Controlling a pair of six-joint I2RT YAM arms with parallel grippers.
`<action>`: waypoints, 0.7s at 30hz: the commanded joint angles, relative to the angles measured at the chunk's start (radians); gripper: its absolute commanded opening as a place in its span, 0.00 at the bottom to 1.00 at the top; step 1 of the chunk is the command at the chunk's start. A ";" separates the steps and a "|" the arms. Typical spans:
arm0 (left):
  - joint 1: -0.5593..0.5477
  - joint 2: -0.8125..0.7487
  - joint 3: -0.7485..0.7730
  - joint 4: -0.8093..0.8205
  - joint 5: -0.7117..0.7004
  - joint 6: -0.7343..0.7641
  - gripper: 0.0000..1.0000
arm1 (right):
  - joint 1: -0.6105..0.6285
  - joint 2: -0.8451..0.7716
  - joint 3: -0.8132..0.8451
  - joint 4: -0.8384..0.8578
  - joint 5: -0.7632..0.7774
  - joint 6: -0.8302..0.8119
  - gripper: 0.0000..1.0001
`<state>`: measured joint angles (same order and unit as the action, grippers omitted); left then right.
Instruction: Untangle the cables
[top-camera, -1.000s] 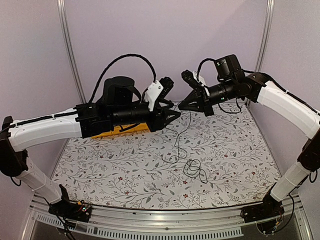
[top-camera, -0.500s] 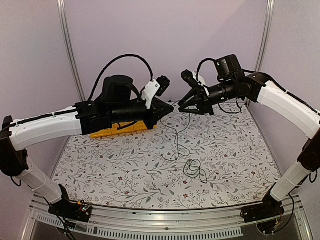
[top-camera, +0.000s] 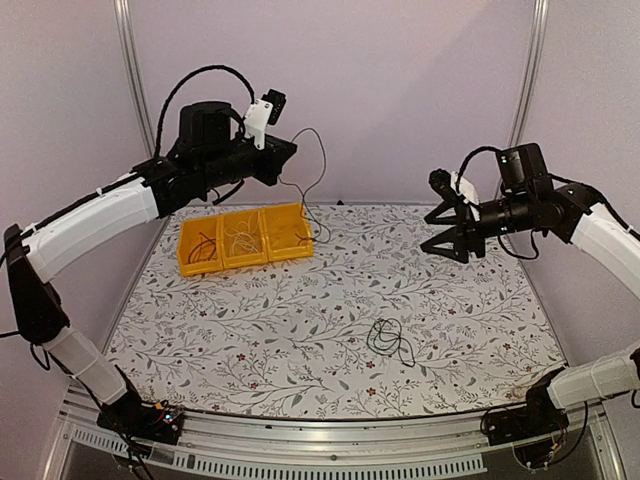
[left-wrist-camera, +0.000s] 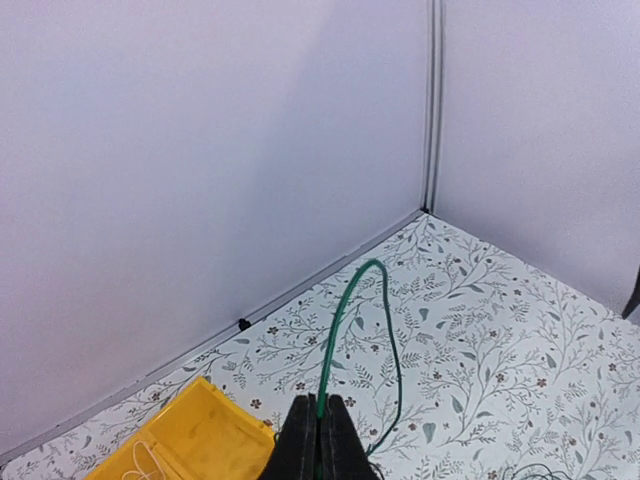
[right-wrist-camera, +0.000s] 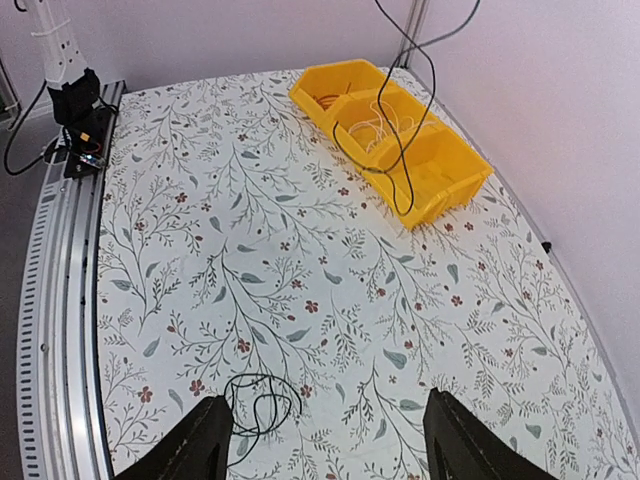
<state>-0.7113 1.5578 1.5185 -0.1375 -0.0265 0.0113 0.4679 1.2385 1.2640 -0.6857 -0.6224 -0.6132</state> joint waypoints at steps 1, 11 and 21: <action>0.088 0.063 0.068 -0.040 -0.043 0.019 0.00 | -0.086 -0.104 -0.164 0.076 0.076 0.026 0.70; 0.238 0.246 0.226 -0.069 -0.060 0.053 0.00 | -0.236 -0.244 -0.458 0.266 0.034 0.119 0.70; 0.301 0.465 0.305 0.003 -0.018 -0.007 0.00 | -0.321 -0.271 -0.556 0.337 -0.011 0.138 0.70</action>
<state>-0.4274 1.9556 1.7737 -0.1757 -0.0708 0.0364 0.1501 0.9848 0.7216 -0.4107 -0.6094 -0.4877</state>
